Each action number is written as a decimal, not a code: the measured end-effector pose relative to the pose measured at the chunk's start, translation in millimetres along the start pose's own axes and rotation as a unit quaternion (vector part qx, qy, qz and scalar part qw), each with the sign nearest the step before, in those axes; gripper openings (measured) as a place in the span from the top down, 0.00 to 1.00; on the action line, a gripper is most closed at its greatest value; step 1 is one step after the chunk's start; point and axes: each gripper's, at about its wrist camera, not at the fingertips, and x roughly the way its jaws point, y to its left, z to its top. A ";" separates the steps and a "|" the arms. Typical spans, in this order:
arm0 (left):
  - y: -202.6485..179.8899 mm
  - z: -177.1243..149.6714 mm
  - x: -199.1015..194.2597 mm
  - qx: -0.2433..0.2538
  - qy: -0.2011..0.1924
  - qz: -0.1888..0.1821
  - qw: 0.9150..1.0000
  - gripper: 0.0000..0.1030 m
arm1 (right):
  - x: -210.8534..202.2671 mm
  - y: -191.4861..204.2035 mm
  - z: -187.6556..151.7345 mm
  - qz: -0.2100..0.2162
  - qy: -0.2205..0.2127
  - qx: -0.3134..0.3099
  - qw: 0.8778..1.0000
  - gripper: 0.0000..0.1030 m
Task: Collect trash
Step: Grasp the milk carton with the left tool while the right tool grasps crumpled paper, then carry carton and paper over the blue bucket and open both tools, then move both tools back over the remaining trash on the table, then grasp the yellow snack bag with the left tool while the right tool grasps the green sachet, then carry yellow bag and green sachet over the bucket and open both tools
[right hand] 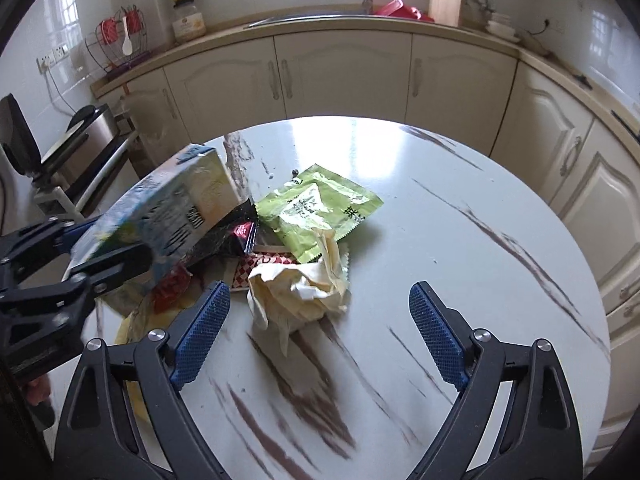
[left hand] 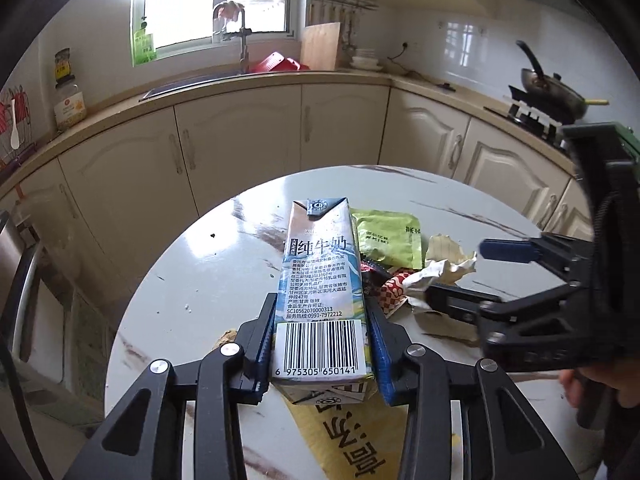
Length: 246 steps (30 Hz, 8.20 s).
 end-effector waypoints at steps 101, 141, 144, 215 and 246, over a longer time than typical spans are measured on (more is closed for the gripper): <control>235.3 -333.2 -233.8 -0.302 0.070 0.180 0.933 0.44 | 28.1 390.6 -118.6 0.155 0.005 -0.142 0.978 0.14; -21.8 -50.2 -15.2 -0.082 0.065 0.086 0.991 0.32 | -104.0 -28.9 -70.9 -0.014 -0.073 0.093 0.993 0.05; -21.5 -54.8 -8.6 -0.074 0.075 0.075 0.992 0.34 | -96.4 -30.0 -65.1 -0.014 -0.070 0.090 0.993 0.05; 0.4 -108.0 -117.1 -0.051 0.038 0.051 0.997 0.30 | -117.0 24.9 -75.2 0.071 -0.084 -0.017 0.994 0.98; 29.7 -145.2 -193.3 -0.104 -0.033 -0.028 0.994 0.88 | -157.6 108.5 -80.2 0.131 -0.103 -0.048 0.985 0.98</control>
